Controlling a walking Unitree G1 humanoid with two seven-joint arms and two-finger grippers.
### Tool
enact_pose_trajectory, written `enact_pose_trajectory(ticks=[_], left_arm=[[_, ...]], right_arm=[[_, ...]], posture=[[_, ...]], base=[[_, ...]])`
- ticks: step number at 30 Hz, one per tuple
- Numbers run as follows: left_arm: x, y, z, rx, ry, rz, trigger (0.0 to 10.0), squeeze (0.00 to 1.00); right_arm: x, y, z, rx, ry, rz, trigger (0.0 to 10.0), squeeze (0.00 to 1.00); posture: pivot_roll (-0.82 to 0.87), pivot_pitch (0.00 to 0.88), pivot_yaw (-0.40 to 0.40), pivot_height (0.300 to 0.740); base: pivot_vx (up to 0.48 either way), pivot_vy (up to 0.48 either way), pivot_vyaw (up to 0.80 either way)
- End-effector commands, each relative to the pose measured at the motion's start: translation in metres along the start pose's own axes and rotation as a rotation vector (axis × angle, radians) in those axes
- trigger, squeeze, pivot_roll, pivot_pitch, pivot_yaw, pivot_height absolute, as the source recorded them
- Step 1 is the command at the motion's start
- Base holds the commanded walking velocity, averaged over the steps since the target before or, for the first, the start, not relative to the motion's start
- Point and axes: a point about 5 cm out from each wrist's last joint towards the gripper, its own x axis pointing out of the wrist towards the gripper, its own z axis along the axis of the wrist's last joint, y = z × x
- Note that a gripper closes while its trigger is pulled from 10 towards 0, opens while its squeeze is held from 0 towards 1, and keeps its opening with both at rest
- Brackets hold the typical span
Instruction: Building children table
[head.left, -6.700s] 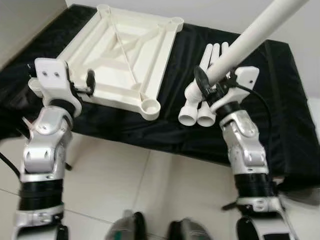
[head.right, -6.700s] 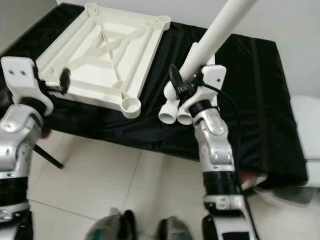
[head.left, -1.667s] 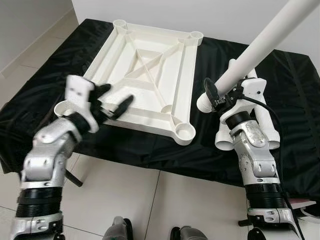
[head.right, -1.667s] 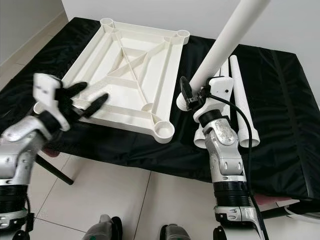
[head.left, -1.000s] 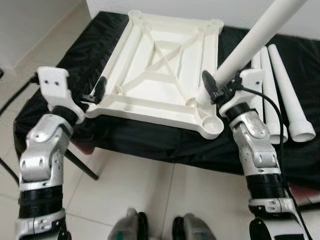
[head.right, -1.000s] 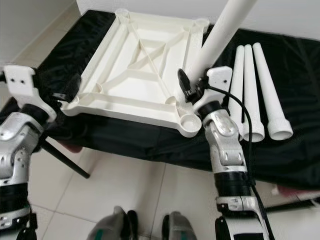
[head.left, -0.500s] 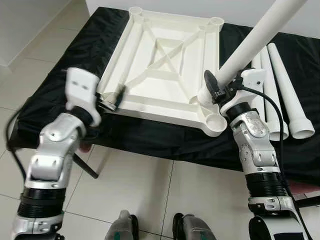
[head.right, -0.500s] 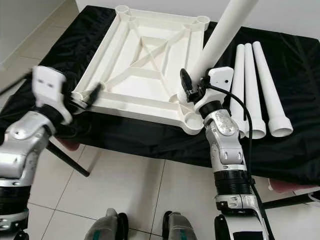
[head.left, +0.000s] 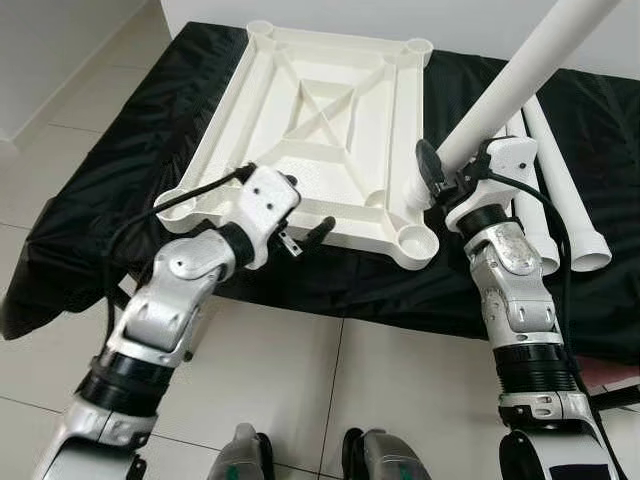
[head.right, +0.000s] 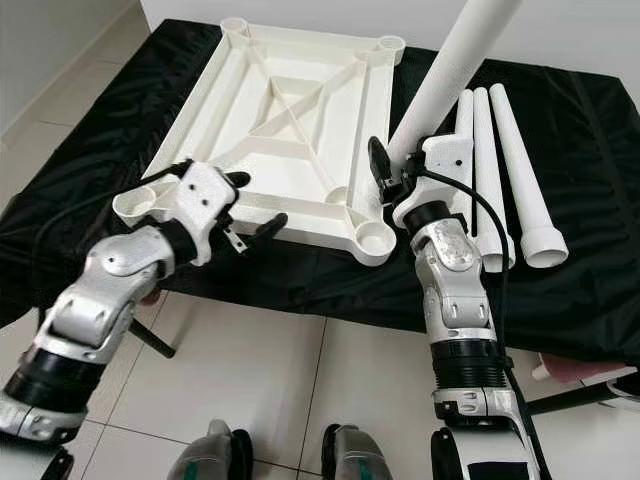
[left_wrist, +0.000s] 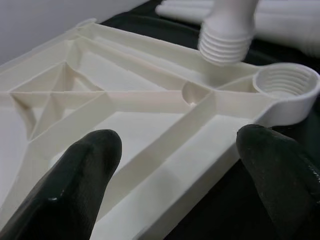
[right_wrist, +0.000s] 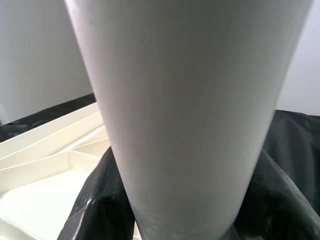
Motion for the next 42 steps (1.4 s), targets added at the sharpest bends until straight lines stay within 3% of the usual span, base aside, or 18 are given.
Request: enact_pose_trajectory(ticks=[1, 9, 15, 19, 31, 38, 42], left_arm=[[0.004, -0.01, -0.004, 0.023, 0.015, -0.077, 10.0, 0.0], [0.013, -0.028, 0.009, 0.045, -0.059, -0.225, 10.0, 0.0], [0.021, -0.036, 0.002, 0.092, -0.023, -0.284, 10.0, 0.0], [0.032, -0.029, -0.013, 0.088, 0.07, -0.296, 10.0, 0.0], [0.047, -0.005, -0.017, 0.011, 0.099, -0.234, 10.0, 0.0], [0.05, -0.001, -0.022, -0.022, 0.135, -0.275, 10.0, 0.0], [0.052, -0.006, -0.03, -0.046, 0.158, -0.373, 10.0, 0.0]], right_arm=[[0.001, 0.001, 0.005, -0.015, -0.027, 0.011, 10.0, 0.0], [0.0, -0.001, 0.005, -0.026, -0.021, 0.011, 10.0, 0.0], [-0.001, 0.0, 0.006, -0.027, -0.022, 0.015, 10.0, 0.0], [-0.001, 0.001, 0.008, -0.025, -0.025, 0.02, 10.0, 0.0], [-0.002, 0.002, 0.01, -0.024, -0.025, 0.023, 10.0, 0.0], [-0.001, 0.002, 0.011, -0.026, -0.025, 0.029, 10.0, 0.0], [0.001, 0.004, 0.014, -0.025, -0.031, 0.043, 10.0, 0.0]], posture=[[-0.01, 0.134, -0.024, 0.74], [-0.02, 0.141, -0.022, 0.74], [-0.02, 0.15, -0.017, 0.74], [-0.02, 0.166, -0.013, 0.74], [-0.03, 0.174, -0.012, 0.74], [-0.03, 0.178, -0.015, 0.74], [-0.04, 0.181, -0.011, 0.74]], base=[[0.0, 0.0, 0.0], [0.0, 0.0, 0.0], [0.0, 0.0, 0.0], [0.0, 0.0, 0.0], [0.0, 0.0, 0.0], [0.0, 0.0, 0.0], [0.0, 0.0, 0.0]])
